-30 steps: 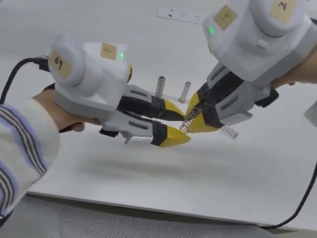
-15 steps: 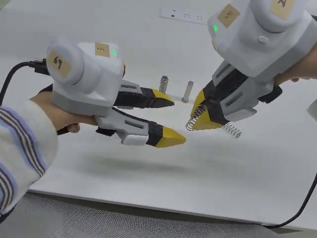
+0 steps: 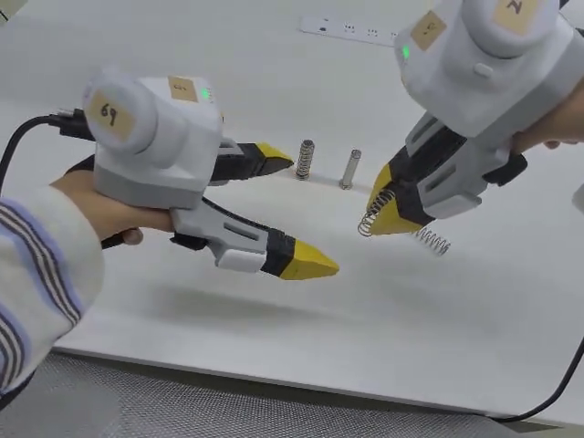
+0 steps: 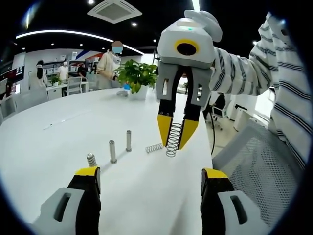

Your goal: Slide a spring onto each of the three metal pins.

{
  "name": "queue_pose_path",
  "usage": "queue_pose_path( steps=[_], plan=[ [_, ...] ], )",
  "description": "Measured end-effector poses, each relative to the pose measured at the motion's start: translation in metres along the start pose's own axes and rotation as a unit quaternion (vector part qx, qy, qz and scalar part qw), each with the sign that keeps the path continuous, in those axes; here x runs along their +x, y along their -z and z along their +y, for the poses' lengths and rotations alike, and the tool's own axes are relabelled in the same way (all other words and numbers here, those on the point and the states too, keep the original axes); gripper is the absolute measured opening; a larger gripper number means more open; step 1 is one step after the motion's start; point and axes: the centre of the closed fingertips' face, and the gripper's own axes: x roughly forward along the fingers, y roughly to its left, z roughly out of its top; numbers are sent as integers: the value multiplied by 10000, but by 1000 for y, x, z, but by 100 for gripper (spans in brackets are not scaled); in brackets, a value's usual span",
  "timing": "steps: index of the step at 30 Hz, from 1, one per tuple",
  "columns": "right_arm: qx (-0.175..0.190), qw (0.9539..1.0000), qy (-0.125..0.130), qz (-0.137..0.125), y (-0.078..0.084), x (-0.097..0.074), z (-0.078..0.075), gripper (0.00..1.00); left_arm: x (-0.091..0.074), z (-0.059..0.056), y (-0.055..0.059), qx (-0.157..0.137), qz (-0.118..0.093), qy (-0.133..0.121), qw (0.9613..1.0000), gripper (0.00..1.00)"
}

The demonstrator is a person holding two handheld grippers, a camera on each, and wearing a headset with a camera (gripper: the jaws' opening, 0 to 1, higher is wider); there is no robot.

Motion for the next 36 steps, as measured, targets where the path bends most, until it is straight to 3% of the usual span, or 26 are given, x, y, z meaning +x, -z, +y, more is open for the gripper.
queue_pose_path(
  steps=[4, 10, 15, 18, 29, 36],
  plan=[
    [22, 10000, 23, 16, 2, -2, -2, 8, 1, 13, 7, -110, 143, -309, 9994, 86],
    [123, 9999, 42, 107, 8, -3, -7, 8, 2, 14, 14, -266, 232, -319, 9989, 97],
    [245, 9995, 79, 175, 13, -5, -14, 8, 2, 13, 16, -369, 256, -298, 9985, 98],
    [298, 9992, 163, 233, 15, -9, -26, 8, 2, 11, 19, -355, 330, -265, 9985, 98],
    [237, 9980, 428, 402, 15, -31, -58, 8, 3, 11, 17, -353, 295, -248, 9986, 98],
    [191, 9974, 428, 555, 17, -29, -76, 8, 2, 13, 19, -368, 334, -279, 9984, 97]
  ],
)
